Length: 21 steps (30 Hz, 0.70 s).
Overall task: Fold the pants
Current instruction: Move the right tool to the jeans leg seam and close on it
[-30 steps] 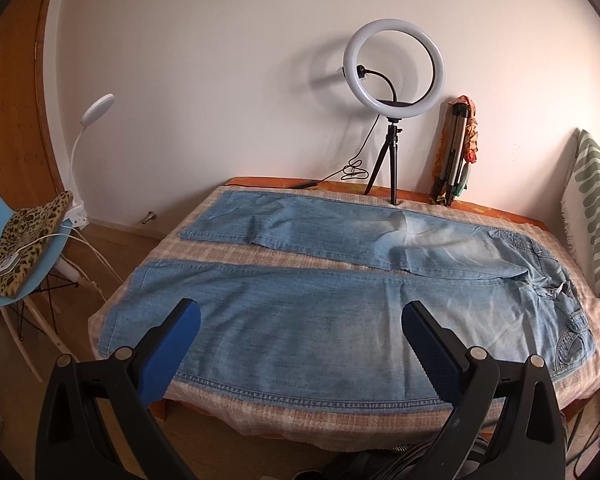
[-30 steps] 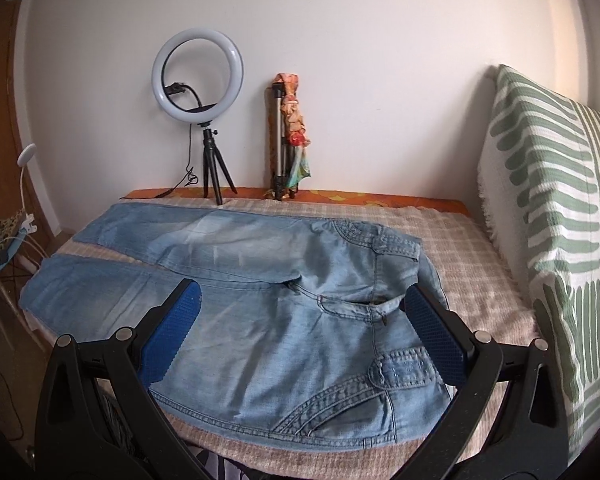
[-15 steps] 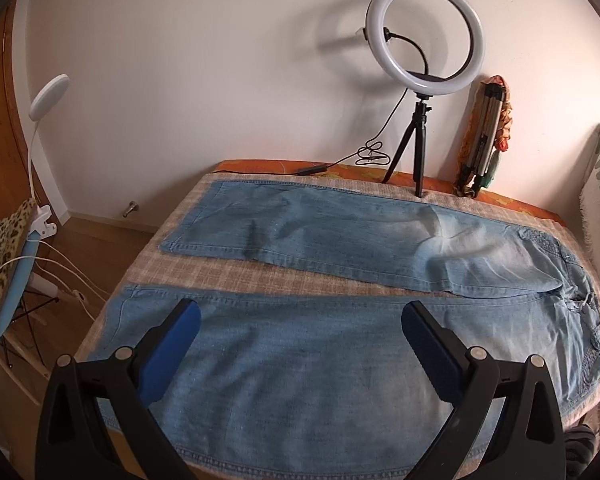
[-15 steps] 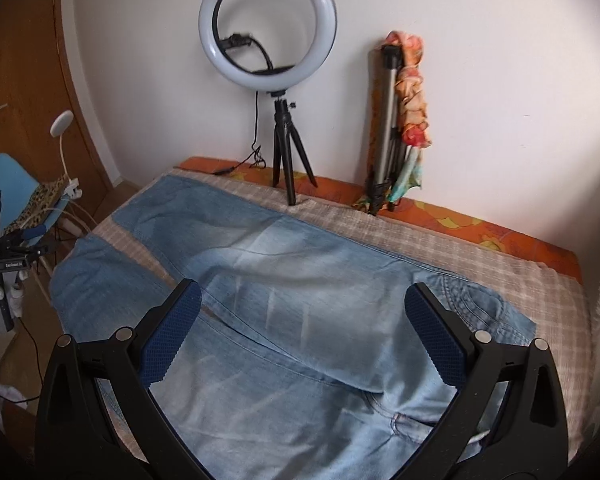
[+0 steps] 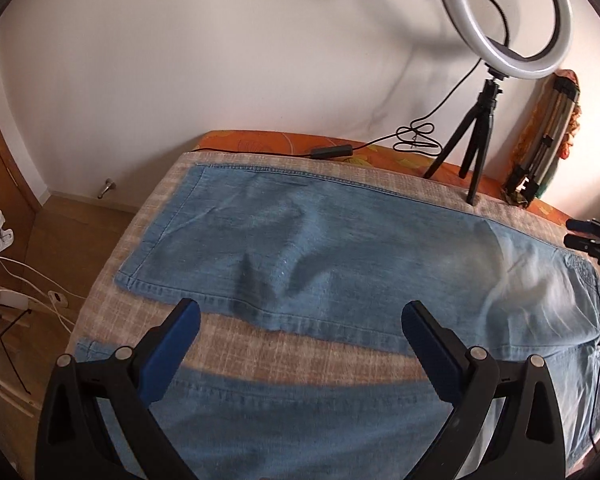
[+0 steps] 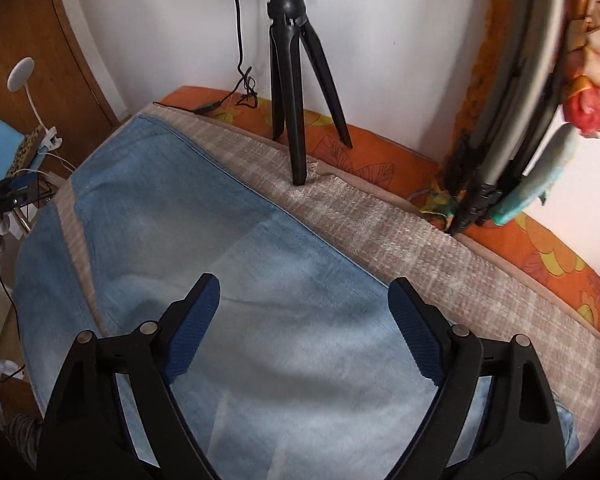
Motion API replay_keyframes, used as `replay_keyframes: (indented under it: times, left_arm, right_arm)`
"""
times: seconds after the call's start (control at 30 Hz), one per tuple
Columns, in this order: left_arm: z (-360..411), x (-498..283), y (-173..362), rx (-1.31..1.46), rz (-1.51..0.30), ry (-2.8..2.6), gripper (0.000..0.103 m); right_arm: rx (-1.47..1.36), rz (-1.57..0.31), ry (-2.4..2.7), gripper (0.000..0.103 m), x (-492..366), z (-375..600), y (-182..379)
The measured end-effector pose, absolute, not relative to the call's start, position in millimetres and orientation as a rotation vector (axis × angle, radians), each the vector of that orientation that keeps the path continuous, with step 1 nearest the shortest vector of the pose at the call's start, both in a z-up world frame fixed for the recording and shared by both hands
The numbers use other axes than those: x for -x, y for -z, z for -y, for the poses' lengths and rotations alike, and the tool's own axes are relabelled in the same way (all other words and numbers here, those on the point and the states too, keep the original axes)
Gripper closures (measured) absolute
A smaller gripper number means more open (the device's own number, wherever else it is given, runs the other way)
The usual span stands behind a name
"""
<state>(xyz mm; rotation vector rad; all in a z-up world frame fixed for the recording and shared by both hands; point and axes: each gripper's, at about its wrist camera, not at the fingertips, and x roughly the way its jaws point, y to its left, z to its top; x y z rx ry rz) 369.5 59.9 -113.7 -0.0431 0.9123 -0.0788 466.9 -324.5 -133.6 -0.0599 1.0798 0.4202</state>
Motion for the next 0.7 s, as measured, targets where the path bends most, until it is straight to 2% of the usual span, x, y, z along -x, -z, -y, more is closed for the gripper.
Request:
replay_keyframes:
  times: [0.33, 0.43, 0.53, 0.6, 0.63, 0.67, 0.7]
  left_arm:
    - [-80.7, -437.8, 157.4, 0.026, -0.979, 0.018, 0.001]
    - [-90.7, -450.4, 161.3, 0.04, -0.983, 0.004, 0.001]
    - [-101.6, -462.1, 162.8, 0.081, -0.987, -0.014, 0.001]
    - [-103.9, -470.3, 163.4, 0.102, -0.996, -0.017, 0.001]
    - [-103.6, -474.6, 163.2, 0.107, -0.998, -0.017, 0.001]
    - [-103.2, -478.9, 162.8, 0.107, -0.998, -0.022, 0.001]
    - [-102.9, -483.0, 162.6, 0.111, -0.998, -0.025, 0.001]
  right_arm:
    - [0.18, -1.142, -0.472, 0.014, -510.8, 295.2, 182.9]
    - [0.225, -1.139, -0.49, 0.02, -505.9, 284.9, 189.9]
    - [0.206, -1.122, -0.495, 0.034, -501.0, 283.7, 186.2]
    - [0.202, -1.113, -0.478, 0.054, -497.9, 284.1, 183.3]
    - [0.199, -1.112, -0.474, 0.077, -496.4, 284.8, 181.1]
    - [0.195, -1.114, -0.467, 0.09, -494.9, 285.8, 178.8]
    - [0.188, -1.111, -0.474, 0.09, -493.4, 285.8, 176.9]
